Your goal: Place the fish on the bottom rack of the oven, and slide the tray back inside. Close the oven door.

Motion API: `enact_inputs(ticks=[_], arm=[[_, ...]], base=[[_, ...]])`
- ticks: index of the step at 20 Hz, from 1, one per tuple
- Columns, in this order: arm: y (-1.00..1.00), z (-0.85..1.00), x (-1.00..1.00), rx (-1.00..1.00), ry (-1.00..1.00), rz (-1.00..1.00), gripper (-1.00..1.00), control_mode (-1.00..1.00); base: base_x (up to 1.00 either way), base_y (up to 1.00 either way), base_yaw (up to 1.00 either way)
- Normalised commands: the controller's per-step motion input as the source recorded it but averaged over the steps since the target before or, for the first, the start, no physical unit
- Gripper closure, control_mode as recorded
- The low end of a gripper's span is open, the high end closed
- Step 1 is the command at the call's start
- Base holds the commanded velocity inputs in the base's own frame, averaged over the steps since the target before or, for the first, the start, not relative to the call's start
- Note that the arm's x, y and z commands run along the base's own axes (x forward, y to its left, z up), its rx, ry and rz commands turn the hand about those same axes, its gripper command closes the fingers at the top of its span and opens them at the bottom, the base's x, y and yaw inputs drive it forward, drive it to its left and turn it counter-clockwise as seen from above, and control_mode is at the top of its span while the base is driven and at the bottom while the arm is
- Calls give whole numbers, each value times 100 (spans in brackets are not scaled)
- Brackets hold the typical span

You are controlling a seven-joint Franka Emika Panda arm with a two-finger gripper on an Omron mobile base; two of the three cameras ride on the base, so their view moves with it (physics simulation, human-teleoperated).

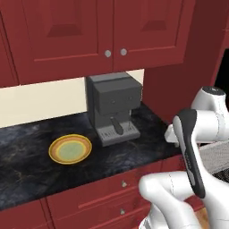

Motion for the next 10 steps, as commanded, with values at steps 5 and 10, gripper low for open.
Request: enact_inputs(ticks=[5, 10], arm=[[0, 0, 0, 0, 0, 0, 100, 100], [0, 0, 0, 0, 0, 0, 100, 100]], base=[[-91, 1, -37], [-44, 0, -49]])
